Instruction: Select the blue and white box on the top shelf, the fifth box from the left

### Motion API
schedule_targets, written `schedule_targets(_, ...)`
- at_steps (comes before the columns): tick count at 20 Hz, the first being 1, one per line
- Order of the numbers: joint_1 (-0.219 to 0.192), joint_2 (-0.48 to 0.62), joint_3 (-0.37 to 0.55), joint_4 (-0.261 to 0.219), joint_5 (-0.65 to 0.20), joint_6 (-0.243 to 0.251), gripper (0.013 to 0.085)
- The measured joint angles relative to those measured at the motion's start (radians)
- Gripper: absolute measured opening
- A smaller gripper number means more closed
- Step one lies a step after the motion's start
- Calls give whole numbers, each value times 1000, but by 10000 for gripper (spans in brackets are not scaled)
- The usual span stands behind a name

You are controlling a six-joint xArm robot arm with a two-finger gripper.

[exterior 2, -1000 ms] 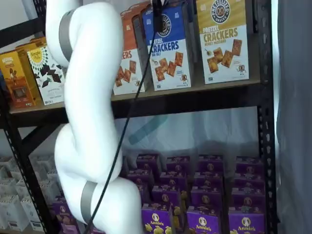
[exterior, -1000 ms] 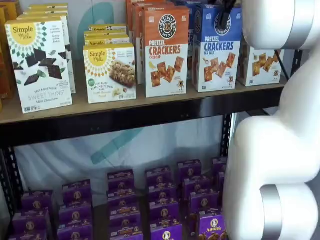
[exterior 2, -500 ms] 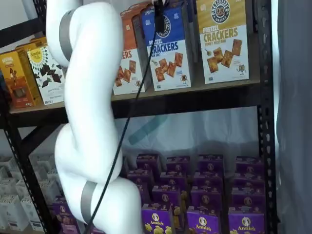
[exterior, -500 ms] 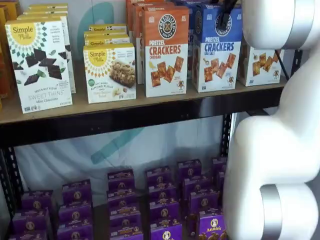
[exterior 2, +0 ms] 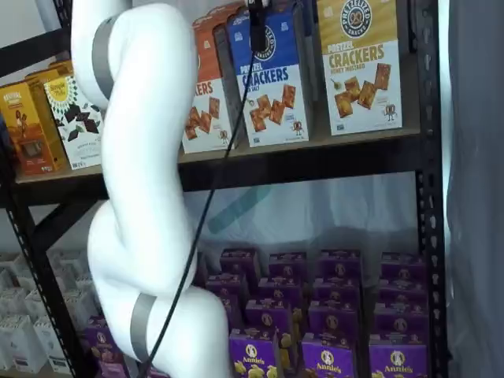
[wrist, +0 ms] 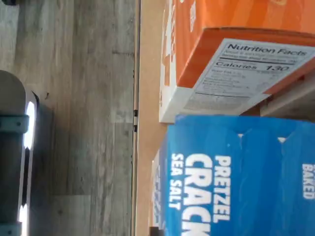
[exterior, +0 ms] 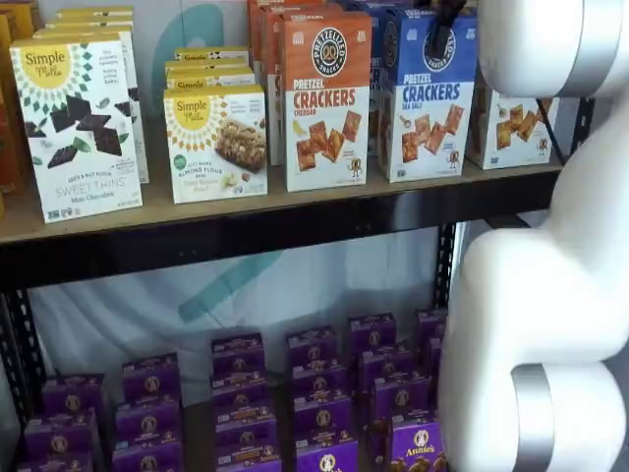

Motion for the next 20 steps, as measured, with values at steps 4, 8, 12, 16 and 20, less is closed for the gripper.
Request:
schedule_targets(4, 0, -4, 3, 3, 5, 2, 570)
schedule_targets(8, -2, -6, -2, 11, 28, 5, 570)
schedule_targets(12, -5, -33, 18, 22, 39, 9, 570)
schedule_targets(16, -4, -85, 69, 11, 42, 5, 570)
schedule_targets(20, -15, -163, 156, 4, 28, -10, 570)
